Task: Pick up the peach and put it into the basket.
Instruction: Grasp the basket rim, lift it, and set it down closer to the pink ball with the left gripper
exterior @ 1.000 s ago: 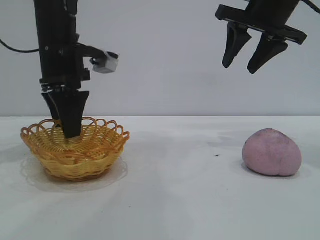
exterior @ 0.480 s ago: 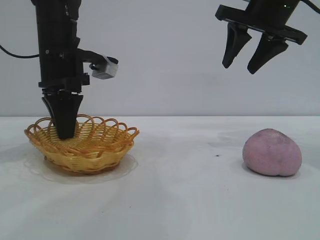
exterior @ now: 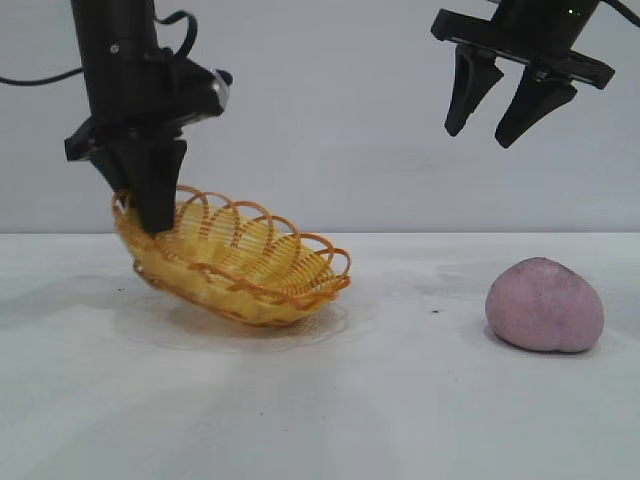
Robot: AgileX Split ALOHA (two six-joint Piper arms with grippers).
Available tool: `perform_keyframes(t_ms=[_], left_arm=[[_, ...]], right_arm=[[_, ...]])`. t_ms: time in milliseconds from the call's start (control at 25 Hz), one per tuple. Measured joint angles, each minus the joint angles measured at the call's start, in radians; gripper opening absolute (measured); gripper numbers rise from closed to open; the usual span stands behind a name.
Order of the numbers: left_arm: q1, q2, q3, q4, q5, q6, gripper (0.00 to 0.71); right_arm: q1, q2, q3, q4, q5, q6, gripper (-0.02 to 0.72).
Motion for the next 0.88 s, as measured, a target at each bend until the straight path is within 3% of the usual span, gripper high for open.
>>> perform_keyframes(t_ms=[160, 560, 880], left_arm=[[0.0, -0.059, 0.065, -0.087, -0.019, -0.055, 0.0], [0.0, -0.148, 0.407, -0.319, -0.235, -0.012, 0.0], [0.0, -0.142, 0.459, -0.422, -0.314, 0.075, 0.0]], right_arm=[[0.0, 0.0, 0.0, -0.002, 0.0, 0.0, 0.378], [0.0, 0.0, 0.0, -0.002, 0.0, 0.0, 0.378], [0.0, 0.0, 0.0, -0.003, -0.002, 0.0, 0.378]])
